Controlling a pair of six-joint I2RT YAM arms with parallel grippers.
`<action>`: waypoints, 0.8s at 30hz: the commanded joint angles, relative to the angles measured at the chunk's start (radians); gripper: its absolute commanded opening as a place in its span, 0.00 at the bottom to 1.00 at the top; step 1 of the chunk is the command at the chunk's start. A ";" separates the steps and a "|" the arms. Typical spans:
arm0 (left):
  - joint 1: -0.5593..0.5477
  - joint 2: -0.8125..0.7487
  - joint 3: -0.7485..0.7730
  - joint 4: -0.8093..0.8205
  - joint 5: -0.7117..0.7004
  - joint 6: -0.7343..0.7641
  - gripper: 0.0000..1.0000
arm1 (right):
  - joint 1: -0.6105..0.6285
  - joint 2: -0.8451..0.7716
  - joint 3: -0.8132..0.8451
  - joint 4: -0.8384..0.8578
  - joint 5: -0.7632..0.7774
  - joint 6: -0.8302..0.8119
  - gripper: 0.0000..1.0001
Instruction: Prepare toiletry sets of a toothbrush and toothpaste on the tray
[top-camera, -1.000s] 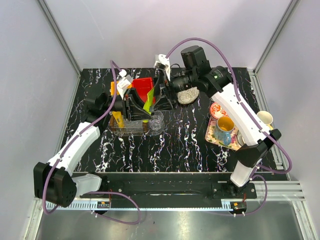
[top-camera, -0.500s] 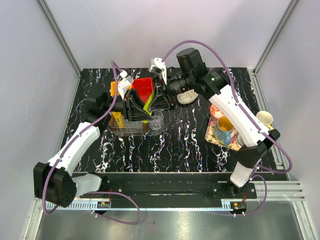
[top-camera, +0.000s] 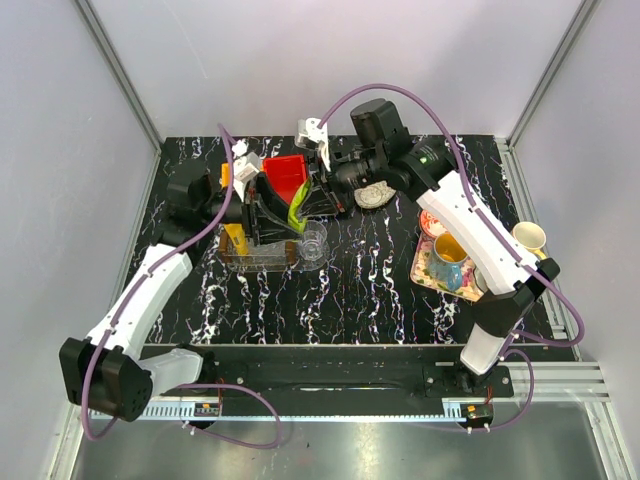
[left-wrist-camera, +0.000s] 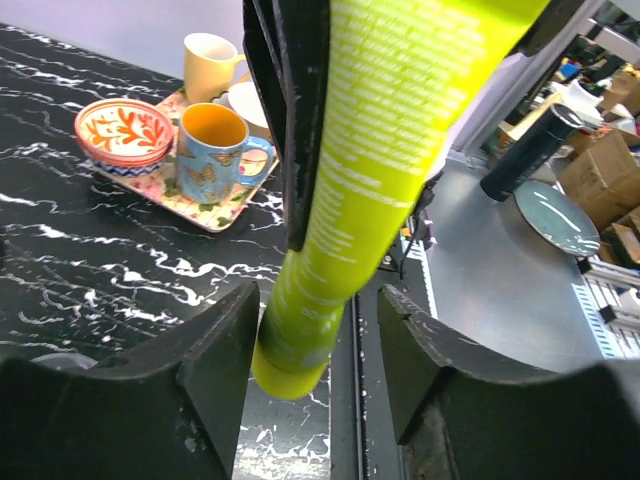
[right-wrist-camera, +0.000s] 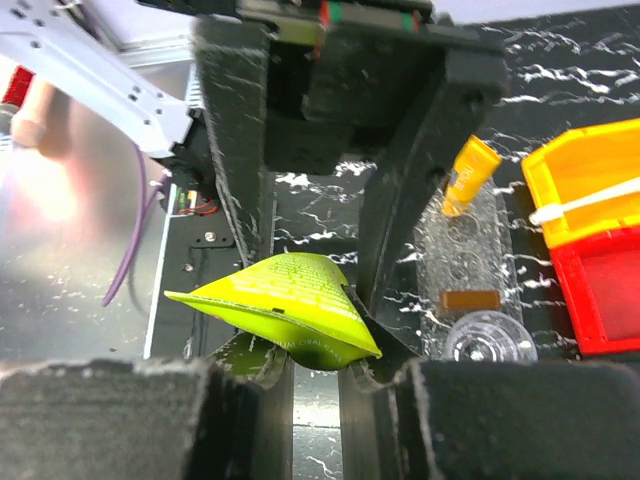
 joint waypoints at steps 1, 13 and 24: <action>0.035 -0.042 0.086 -0.175 -0.063 0.184 0.56 | 0.001 -0.058 -0.004 0.016 0.112 -0.017 0.07; 0.049 -0.037 0.233 -0.264 -0.256 0.218 0.60 | 0.015 -0.044 -0.057 0.059 0.289 0.022 0.07; -0.015 -0.002 0.290 -0.262 -0.377 0.225 0.61 | 0.030 -0.017 -0.041 0.079 0.327 0.049 0.07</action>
